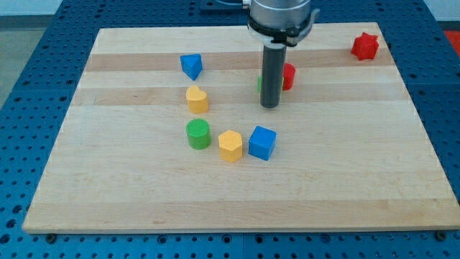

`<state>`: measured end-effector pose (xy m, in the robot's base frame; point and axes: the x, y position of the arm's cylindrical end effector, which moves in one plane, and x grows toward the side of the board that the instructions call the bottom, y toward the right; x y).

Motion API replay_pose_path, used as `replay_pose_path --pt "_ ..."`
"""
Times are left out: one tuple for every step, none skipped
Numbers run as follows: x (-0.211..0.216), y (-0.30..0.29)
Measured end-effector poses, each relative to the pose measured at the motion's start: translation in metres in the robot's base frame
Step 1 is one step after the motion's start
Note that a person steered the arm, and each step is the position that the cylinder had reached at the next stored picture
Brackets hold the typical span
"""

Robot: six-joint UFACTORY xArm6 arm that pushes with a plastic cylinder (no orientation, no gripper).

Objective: Move the green star and red circle to the top side

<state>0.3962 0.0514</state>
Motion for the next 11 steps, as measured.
replay_pose_path --pt "-0.024 0.000" --pt "-0.035 0.000" --pt "-0.044 -0.001" --pt "-0.051 -0.004" --pt "-0.059 -0.009" --pt "-0.060 -0.011" --pt "-0.060 -0.011" --pt "-0.066 -0.011" --pt "-0.072 -0.011" --pt "-0.080 -0.011" --pt "-0.083 -0.011"
